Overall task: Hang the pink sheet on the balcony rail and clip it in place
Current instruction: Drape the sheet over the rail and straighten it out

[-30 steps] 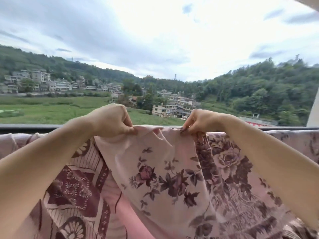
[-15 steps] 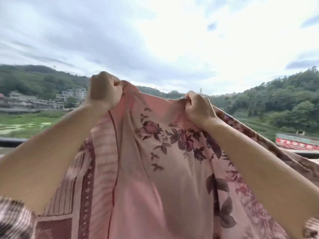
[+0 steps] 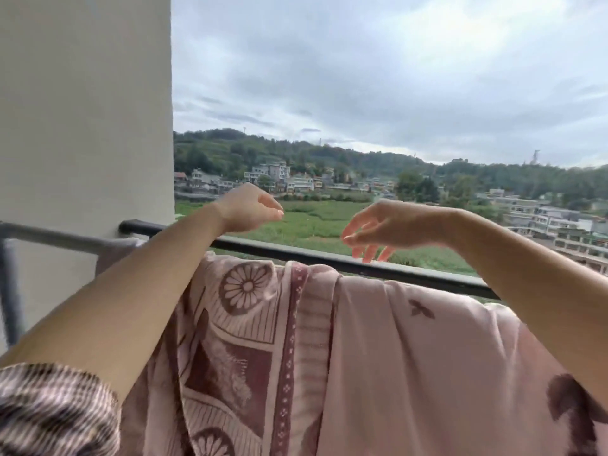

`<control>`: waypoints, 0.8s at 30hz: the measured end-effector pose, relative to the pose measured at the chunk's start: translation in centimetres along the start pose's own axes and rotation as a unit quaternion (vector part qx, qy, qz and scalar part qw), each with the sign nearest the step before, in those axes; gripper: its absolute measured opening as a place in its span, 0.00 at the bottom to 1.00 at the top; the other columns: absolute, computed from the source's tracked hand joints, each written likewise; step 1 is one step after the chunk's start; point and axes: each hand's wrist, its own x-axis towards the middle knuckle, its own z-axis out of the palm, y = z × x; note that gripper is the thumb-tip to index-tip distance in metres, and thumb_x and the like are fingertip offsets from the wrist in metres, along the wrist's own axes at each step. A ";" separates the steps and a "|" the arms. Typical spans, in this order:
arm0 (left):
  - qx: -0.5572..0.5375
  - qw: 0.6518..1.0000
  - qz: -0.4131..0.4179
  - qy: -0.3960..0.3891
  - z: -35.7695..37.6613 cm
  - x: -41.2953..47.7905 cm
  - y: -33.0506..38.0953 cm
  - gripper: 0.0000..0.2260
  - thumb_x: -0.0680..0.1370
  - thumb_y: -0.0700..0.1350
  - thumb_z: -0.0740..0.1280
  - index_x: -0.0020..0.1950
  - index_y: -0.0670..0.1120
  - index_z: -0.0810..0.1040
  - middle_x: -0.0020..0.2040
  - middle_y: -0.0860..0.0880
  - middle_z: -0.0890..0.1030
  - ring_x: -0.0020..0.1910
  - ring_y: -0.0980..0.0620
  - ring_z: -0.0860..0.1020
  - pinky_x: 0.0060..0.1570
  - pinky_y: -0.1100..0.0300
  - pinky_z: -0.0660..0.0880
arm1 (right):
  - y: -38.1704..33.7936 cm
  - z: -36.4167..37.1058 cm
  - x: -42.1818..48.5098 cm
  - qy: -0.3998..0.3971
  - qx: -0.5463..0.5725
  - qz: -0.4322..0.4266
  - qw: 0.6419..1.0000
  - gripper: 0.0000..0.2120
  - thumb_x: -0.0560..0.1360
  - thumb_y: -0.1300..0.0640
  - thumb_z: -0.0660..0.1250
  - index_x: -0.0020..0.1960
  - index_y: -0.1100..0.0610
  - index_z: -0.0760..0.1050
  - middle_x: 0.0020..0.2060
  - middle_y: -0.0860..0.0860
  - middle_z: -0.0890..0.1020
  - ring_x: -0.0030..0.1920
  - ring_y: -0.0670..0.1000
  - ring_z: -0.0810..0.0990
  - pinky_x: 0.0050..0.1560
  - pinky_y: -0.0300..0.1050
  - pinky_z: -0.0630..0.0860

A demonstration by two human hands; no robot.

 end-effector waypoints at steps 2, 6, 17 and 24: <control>-0.004 0.988 -0.030 0.152 -1.8 -2.0 -2.9 0.09 0.78 0.46 0.66 0.56 0.46 0.81 0.55 0.51 0.80 0.50 0.53 0.76 0.52 0.59 0.72 | -3.1 1.2 1.5 0.000 -0.006 -0.050 0.999 0.11 0.79 0.53 0.64 0.59 0.55 0.77 0.45 0.49 0.85 0.44 0.45 0.85 0.49 0.44 0.82; 0.008 0.917 -0.069 0.392 -4.4 -6.9 -9.4 0.08 0.78 0.44 0.64 0.53 0.44 0.80 0.50 0.46 0.82 0.47 0.49 0.78 0.45 0.61 0.71 | -9.0 5.0 4.4 0.015 -0.001 -0.114 0.993 0.10 0.78 0.56 0.65 0.57 0.57 0.79 0.46 0.53 0.85 0.45 0.48 0.84 0.50 0.48 0.82; -0.284 0.951 -0.119 -0.014 2.0 -14.8 -27.0 0.33 0.62 0.62 0.74 0.63 0.47 0.76 0.52 0.49 0.83 0.50 0.50 0.82 0.54 0.49 0.78 | -19.5 14.0 11.2 0.048 -0.127 -0.051 0.989 0.14 0.75 0.44 0.67 0.51 0.54 0.80 0.43 0.49 0.78 0.43 0.48 0.76 0.41 0.41 0.69; -0.224 0.952 -0.073 -0.198 -3.6 -14.8 -29.9 0.13 0.77 0.52 0.67 0.53 0.43 0.82 0.51 0.41 0.84 0.53 0.40 0.81 0.59 0.45 0.75 | -20.3 14.3 10.1 0.113 -0.088 0.025 0.989 0.11 0.73 0.46 0.70 0.38 0.51 0.83 0.22 0.43 0.73 0.25 0.45 0.66 0.29 0.39 0.67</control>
